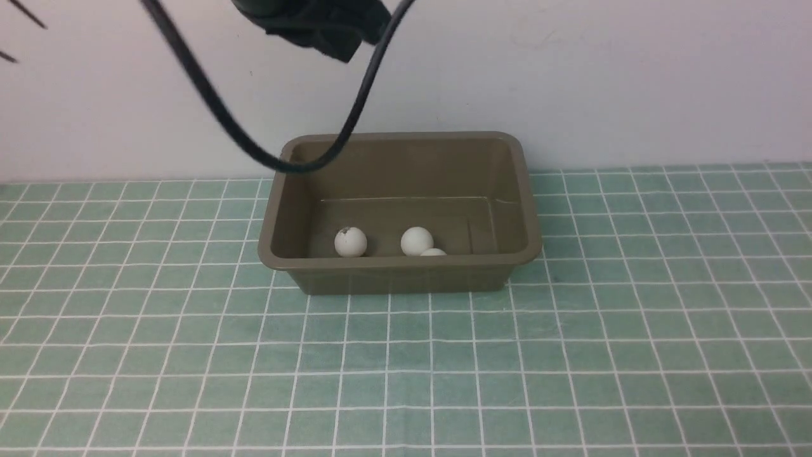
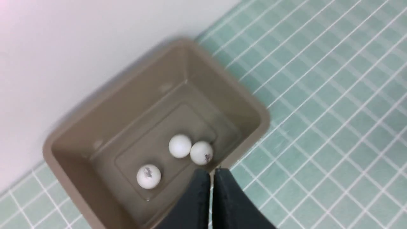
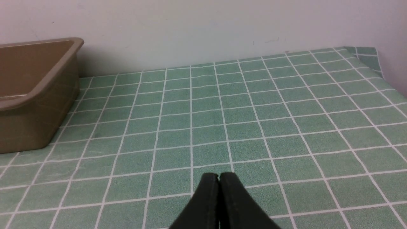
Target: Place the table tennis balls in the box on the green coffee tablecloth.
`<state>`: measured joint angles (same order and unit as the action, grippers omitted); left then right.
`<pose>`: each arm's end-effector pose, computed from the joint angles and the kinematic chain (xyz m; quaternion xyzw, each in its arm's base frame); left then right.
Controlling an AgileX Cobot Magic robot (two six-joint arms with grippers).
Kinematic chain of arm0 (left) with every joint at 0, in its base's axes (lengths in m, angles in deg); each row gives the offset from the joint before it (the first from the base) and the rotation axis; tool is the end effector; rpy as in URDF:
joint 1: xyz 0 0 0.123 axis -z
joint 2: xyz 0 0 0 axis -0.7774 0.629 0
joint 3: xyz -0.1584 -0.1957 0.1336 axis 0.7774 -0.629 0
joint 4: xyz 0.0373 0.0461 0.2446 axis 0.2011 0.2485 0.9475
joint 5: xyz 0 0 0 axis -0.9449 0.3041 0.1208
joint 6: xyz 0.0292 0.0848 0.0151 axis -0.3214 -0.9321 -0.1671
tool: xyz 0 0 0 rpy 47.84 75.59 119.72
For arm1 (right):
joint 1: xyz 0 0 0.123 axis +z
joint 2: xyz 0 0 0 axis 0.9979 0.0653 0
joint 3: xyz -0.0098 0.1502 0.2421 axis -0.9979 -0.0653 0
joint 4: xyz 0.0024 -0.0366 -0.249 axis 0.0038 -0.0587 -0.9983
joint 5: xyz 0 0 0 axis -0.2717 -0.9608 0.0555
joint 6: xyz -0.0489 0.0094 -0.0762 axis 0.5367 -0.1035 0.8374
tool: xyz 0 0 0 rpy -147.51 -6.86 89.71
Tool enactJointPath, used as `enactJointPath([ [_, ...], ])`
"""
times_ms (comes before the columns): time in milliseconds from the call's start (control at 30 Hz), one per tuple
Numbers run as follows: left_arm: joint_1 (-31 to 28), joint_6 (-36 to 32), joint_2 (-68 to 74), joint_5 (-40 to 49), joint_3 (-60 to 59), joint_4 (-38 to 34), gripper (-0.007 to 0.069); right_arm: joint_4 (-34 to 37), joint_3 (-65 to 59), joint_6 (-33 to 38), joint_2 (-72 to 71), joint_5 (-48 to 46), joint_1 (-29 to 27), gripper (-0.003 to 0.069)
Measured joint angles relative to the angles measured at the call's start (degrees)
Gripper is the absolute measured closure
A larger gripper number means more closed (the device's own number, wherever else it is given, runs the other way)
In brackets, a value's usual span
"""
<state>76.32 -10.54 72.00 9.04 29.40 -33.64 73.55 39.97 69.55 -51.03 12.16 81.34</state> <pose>0.2855 -0.1538 0.4828 0.3181 0.8562 -0.1367 0.3834 0.0521 -0.0027 0.1717 0.0627 0.8043 0.0077 0.5909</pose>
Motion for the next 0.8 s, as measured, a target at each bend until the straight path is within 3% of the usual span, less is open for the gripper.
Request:
enactJointPath([
  [333, 0.0, -0.55, -17.93, -2.13, -16.9, 0.86, 0.0629, 0.0, 0.0, 0.0, 0.0, 0.0, 0.0, 0.0676],
  [567, 0.0, -0.55, -33.86, -13.68, -34.17, 1.13, 0.0629, 0.0, 0.0, 0.0, 0.0, 0.0, 0.0, 0.0676],
  [667, 0.0, 1.93, -46.32, -22.26, -47.03, 0.25, 0.0629, 0.0, 0.0, 0.0, 0.0, 0.0, 0.0, 0.0676],
  [800, 0.0, 3.93, -57.47, -22.52, -56.94, -1.86, 0.0629, 0.0, 0.0, 0.0, 0.0, 0.0, 0.0, 0.0676],
])
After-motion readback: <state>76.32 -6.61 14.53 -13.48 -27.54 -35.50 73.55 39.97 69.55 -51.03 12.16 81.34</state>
